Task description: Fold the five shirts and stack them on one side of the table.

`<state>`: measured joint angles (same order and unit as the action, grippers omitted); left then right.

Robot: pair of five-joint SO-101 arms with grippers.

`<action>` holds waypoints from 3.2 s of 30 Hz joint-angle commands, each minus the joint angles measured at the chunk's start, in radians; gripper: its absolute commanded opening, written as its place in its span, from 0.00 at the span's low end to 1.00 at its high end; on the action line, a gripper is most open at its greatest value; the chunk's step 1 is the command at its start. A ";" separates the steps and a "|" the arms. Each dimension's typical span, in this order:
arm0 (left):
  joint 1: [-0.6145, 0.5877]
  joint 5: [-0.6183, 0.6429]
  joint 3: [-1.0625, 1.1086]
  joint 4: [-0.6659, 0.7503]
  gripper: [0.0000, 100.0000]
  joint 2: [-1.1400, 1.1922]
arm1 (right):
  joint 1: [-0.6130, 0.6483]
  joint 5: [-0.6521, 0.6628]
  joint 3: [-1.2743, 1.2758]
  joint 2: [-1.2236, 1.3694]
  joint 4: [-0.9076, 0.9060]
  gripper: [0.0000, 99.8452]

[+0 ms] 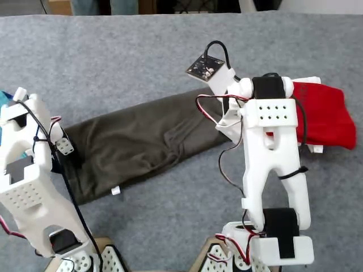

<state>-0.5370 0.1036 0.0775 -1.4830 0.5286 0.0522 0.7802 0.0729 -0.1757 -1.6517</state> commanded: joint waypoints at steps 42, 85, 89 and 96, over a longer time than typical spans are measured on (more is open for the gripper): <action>0.776 -0.026 -0.461 -0.180 0.03 -0.353 | -0.494 -0.043 -0.173 -0.139 0.686 0.01; 0.851 0.169 -1.655 -0.270 0.12 0.299 | -0.304 -0.104 -0.116 -0.136 0.608 0.01; 0.618 0.112 -1.701 -0.281 0.04 0.311 | -0.064 -0.160 0.007 -0.133 0.609 0.01; 0.278 0.003 -1.532 -0.282 0.03 0.193 | 0.255 -0.270 0.033 0.101 0.603 0.01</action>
<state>-0.1565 0.1803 -1.5474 -1.7576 0.8324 0.2194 0.5455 0.1343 -0.1603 -1.0411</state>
